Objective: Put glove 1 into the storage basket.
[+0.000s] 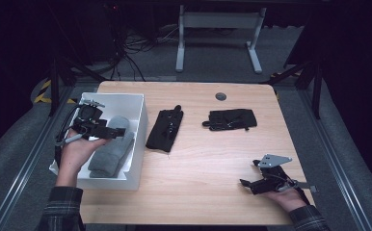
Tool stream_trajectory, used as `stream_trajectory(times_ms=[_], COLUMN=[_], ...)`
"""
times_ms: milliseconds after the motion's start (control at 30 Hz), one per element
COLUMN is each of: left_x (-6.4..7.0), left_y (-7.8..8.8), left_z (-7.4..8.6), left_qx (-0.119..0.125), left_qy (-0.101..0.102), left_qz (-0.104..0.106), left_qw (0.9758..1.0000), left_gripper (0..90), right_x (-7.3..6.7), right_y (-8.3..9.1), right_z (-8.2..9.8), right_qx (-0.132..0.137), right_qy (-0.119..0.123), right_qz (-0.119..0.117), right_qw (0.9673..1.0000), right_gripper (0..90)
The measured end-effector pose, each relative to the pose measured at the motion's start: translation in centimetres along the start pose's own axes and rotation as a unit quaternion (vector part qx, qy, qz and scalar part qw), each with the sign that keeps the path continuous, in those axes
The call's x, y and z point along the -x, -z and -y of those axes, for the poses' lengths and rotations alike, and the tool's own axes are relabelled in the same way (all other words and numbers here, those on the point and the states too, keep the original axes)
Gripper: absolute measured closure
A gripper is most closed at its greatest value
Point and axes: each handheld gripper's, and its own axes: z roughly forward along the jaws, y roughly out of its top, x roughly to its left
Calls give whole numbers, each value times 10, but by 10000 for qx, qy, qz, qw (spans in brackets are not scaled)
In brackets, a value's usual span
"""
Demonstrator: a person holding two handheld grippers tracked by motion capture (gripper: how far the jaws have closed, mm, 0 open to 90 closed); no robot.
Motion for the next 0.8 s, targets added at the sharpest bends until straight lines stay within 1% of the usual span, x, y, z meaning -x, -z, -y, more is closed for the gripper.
stream_trajectory(times_ms=[67, 167, 200, 233, 267, 300, 333, 400, 467, 500, 567, 633, 700, 800], left_x=[10, 25, 37, 37, 50, 50, 56, 69, 82, 86, 99, 109, 121, 137], left_y=[1, 0, -2, -2, -5, -5, -6, -10, -15, -17, -24, -30, -38, -47], left_z=[-4, -10, -13, -13, -16, -16, -18, -20, -22, -22, -22, -21, -20, -18], left_qx=[62, 94, 96, 96, 86, 86, 82, 84, 94, 91, 92, 59, 17, -14], left_qy=[-113, -287, -410, -410, -516, -516, -601, -658, -749, -795, -852, -937, -999, -1140], left_qz=[25, 138, 176, 176, 170, 170, 190, 295, 369, 407, 533, 541, 629, 656], left_qw=[9999, 9994, 9990, 9990, 9985, 9985, 9980, 9974, 9965, 9960, 9949, 9941, 9930, 9913], left_gripper=[127, 114, 88, 73, 55, 46, 46, 27, 6, 1, 0, 2, 3, 3], right_x=[0, 0, 0, 0, 0, 0, 0, 0, 0, 0, 0, 0, 0, -1], right_y=[0, 0, 0, 0, 0, 0, 0, 0, 0, 0, 0, 0, 0, 0], right_z=[0, 0, 0, 0, 0, 0, 0, 0, 0, 0, 0, 0, 0, 0], right_qx=[0, 0, 1, 1, 1, 1, 1, 1, 4, 5, 5, 4, 2, 0], right_qy=[1, 1, 0, 0, 1, 1, 2, -1, 1, -1, -1, 3, 3, -2], right_qz=[1, 0, -2, -2, -2, -2, -2, -6, -7, -5, -5, -5, -5, -8], right_qw=[10000, 10000, 10000, 10000, 10000, 10000, 10000, 10000, 10000, 10000, 10000, 10000, 10000, 10000], right_gripper=[74, 74, 74, 74, 73, 73, 74, 74, 73, 73, 73, 73, 73, 73])
